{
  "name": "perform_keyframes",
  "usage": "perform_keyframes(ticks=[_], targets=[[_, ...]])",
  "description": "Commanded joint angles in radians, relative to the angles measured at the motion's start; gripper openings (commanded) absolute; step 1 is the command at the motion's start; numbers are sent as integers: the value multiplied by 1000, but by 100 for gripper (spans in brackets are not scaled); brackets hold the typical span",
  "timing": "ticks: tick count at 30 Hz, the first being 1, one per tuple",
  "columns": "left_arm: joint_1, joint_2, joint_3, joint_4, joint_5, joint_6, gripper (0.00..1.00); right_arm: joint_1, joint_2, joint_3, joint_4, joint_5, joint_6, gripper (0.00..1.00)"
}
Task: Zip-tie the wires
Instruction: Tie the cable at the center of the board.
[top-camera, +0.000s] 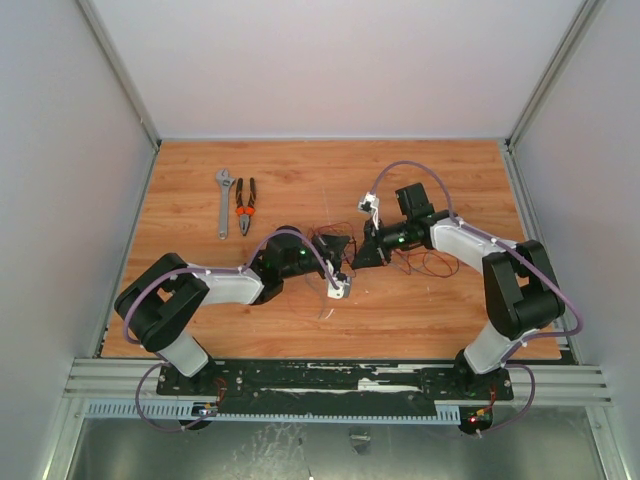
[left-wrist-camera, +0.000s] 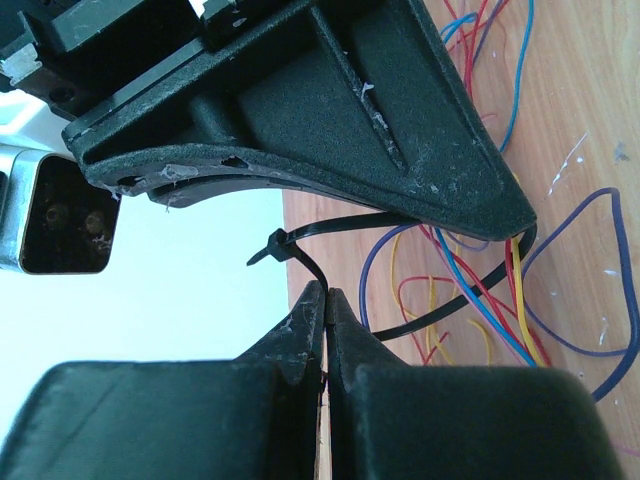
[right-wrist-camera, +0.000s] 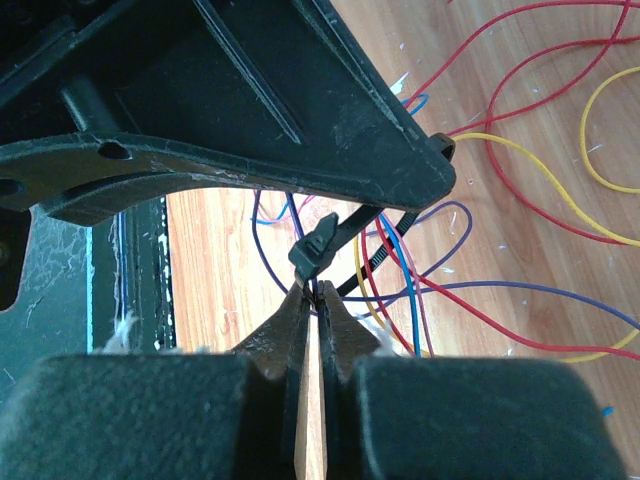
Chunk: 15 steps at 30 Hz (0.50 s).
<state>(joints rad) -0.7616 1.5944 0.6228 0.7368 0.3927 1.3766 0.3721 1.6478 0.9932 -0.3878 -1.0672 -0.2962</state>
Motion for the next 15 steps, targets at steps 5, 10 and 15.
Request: perform_keyframes(ticks=[5,10,15], targets=[[-5,-15,29,-9,-8,40,0,-7,-9,-3,-10,7,-9,0],[-7,-16,25,-36,-16,82,0,-7,-9,16,-13,0,-3,0],[-13,-14,18,-66,-44,133,0,-8,10,29,-23,0,-6,0]])
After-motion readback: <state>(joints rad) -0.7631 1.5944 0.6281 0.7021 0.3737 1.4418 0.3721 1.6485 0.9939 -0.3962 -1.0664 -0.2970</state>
